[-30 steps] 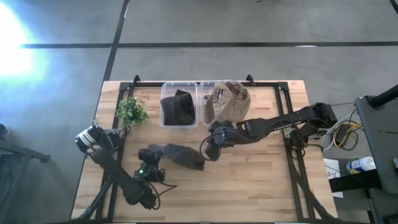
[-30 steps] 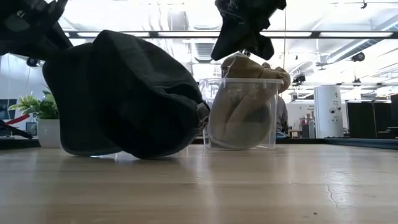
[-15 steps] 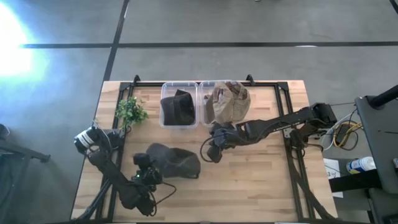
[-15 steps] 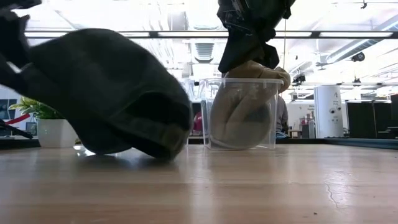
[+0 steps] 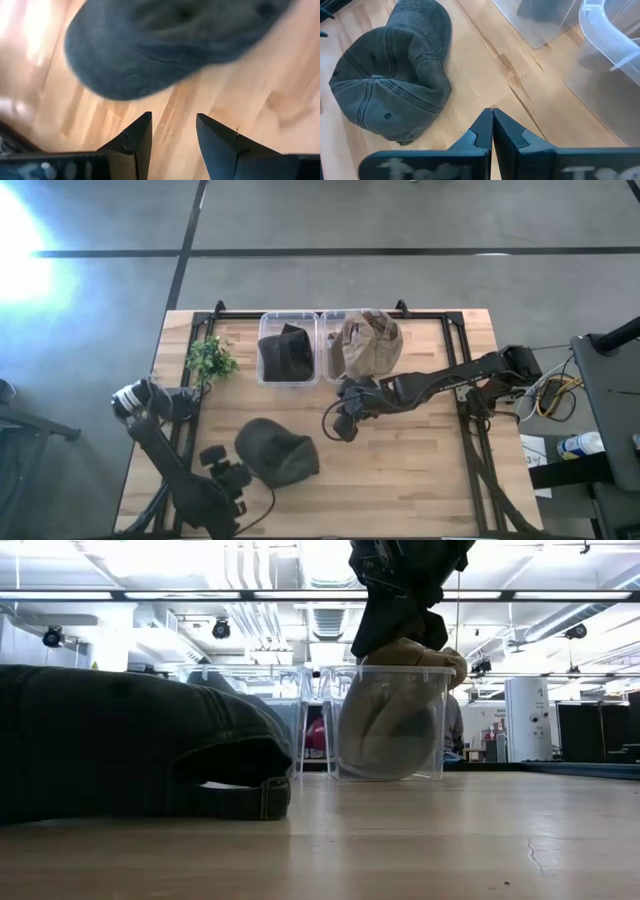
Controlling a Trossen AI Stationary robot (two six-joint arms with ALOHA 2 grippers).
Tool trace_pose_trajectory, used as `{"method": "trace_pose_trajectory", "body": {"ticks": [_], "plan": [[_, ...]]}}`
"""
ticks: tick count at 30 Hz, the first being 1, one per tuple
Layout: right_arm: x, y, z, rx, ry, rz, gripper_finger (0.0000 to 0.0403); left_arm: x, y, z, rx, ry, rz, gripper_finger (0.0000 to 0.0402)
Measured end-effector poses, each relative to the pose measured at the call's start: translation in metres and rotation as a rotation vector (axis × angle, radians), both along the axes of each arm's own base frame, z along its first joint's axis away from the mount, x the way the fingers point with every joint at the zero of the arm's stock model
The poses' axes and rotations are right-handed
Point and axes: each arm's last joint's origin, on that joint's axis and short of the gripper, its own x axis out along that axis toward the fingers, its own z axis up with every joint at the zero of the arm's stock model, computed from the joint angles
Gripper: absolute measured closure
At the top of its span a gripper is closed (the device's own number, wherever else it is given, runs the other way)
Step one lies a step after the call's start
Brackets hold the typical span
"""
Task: Pick & Place hat
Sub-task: Put the black cap into the left transparent bin
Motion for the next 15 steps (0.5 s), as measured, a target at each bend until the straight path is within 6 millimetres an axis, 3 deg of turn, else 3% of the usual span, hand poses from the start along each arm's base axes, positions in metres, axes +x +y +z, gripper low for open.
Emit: {"method": "trace_pose_trajectory", "body": {"ticks": [7,15], "plan": [[0.000,0.000,0.000,0.000,-0.002,0.000,0.0394,-0.026,0.043,0.013,-0.114,-0.122,0.498,0.0255],[0.001,0.000,0.000,0.014,-0.011,-0.014,0.0394,-0.061,0.093,-0.014,-0.309,-0.265,0.870,0.0255]]}}
